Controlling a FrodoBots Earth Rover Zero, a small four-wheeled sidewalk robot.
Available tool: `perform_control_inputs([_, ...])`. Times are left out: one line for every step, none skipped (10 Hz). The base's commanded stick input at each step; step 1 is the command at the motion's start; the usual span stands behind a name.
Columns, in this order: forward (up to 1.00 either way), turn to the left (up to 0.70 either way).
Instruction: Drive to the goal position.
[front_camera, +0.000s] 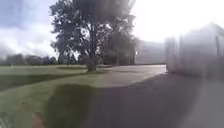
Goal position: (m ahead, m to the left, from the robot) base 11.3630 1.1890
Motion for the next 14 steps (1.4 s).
perform_control_inputs([0.7, 0.0])
perform_control_inputs([0.7, 0.0])
perform_control_inputs([0.7, -0.01])
perform_control_inputs([0.7, -0.09])
perform_control_inputs([0.7, -0.17])
perform_control_inputs([0.7, -0.23])
perform_control_inputs([0.7, -0.24])
perform_control_inputs([0.7, -0.22])
perform_control_inputs([0.7, -0.22])
perform_control_inputs([0.7, -0.22])
perform_control_inputs([0.7, -0.22])
perform_control_inputs([0.7, -0.23])
perform_control_inputs([0.7, -0.23])
perform_control_inputs([0.7, -0.23])
